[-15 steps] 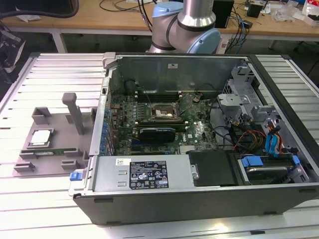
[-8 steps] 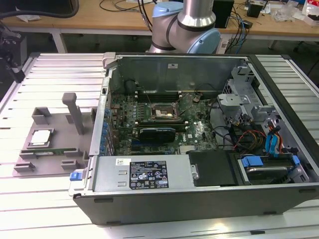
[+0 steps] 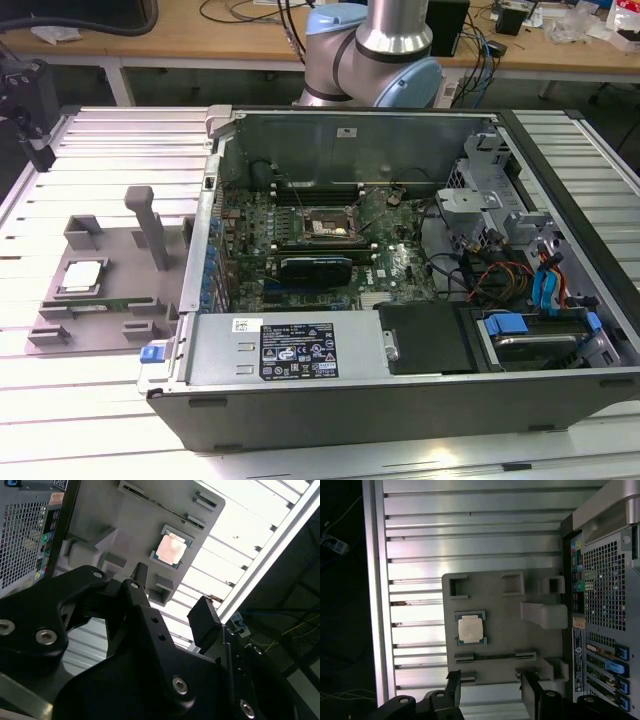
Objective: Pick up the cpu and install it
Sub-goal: 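Pick up the cpu and move it towards the insertion slot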
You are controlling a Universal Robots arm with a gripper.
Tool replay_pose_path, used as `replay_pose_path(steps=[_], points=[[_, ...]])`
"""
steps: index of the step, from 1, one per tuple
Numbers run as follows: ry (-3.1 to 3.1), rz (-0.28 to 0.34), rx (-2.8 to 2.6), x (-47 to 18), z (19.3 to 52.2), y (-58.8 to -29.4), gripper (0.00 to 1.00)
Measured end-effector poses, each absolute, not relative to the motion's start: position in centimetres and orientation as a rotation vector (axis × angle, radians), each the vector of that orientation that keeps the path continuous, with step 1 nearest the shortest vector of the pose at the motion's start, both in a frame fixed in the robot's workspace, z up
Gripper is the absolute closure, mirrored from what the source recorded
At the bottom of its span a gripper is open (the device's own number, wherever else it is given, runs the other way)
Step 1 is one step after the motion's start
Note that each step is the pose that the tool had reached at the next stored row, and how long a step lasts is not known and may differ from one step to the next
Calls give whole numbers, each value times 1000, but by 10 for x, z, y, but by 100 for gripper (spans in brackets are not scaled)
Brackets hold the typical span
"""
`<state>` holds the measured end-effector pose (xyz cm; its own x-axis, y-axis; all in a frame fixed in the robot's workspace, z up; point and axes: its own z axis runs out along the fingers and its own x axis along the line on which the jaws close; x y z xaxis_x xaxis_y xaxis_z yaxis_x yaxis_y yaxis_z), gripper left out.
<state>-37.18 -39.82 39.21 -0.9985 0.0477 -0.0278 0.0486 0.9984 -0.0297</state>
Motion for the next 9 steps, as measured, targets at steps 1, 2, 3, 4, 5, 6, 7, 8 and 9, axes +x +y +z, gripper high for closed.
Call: replay_pose_path(steps=[1, 2, 3, 4, 5, 6, 7, 8, 9], points=[[3113, -47, 75, -372, 392, -398, 40], [3113, -43, 75, -372, 392, -398, 40], [3114, -41, 70, -372, 392, -398, 40], [3114, -41, 64, -372, 392, -398, 40], [3114, -41, 63, -372, 392, -398, 40], [3114, -41, 63, -372, 392, -398, 40], [3114, -41, 63, -372, 392, -398, 40], [3114, -41, 63, -372, 391, -398, 40], [3114, -41, 63, -372, 391, -398, 40]])
